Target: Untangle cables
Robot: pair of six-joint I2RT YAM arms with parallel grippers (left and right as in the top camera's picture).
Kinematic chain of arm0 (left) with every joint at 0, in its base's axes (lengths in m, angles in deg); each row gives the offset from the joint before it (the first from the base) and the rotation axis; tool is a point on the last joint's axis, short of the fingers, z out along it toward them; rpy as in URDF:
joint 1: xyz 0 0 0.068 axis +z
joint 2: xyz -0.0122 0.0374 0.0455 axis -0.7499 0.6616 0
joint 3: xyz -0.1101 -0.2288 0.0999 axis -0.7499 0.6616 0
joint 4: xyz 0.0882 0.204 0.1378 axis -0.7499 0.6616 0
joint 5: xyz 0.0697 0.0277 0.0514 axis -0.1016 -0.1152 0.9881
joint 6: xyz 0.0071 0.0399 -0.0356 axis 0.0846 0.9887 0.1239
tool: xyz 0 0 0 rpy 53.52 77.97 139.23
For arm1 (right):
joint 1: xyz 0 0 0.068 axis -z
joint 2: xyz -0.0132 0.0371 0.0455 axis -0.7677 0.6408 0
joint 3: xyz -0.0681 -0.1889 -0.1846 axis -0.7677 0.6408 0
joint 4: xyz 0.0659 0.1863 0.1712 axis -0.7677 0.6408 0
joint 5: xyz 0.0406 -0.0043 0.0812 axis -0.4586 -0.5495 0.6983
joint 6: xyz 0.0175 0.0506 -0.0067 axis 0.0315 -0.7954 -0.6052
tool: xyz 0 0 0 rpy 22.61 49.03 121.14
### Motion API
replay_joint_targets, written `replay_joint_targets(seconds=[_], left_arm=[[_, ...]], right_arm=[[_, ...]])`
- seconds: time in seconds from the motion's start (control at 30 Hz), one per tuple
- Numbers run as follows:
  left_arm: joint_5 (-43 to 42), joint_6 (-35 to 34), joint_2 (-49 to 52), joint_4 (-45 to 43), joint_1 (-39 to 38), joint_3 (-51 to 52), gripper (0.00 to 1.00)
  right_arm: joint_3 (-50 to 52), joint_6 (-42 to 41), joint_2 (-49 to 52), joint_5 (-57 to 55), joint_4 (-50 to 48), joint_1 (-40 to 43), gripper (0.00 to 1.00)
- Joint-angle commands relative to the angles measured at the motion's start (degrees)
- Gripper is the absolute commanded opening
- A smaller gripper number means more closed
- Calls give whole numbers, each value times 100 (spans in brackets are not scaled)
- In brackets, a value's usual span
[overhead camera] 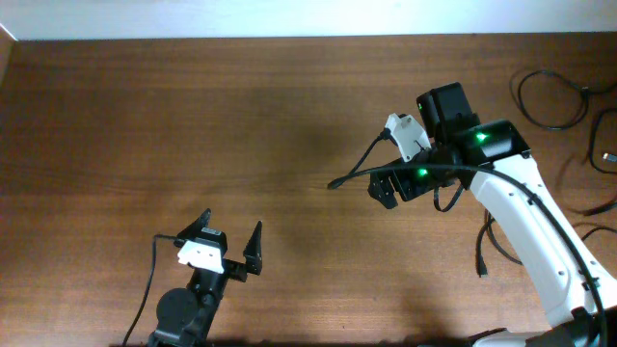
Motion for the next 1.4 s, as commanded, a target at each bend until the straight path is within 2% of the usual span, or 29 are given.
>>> replay_joint_targets(seconds=[0.0,0.83,1.03,1.37], left_arm=[[22,11,-55,31,22,17,99],[22,11,-55,31,22,17,99],[22,11,-55,31,22,17,99],[22,11,-55,31,22,17,99]], right_arm=[[-72,-46,20,74,0,-28,99],[-72,-24,7,-57,-192,-28,99],[-61,-24,-435,-79,-293,-26,99],[1508,-326,-1836,-79,-1775,-17,99]])
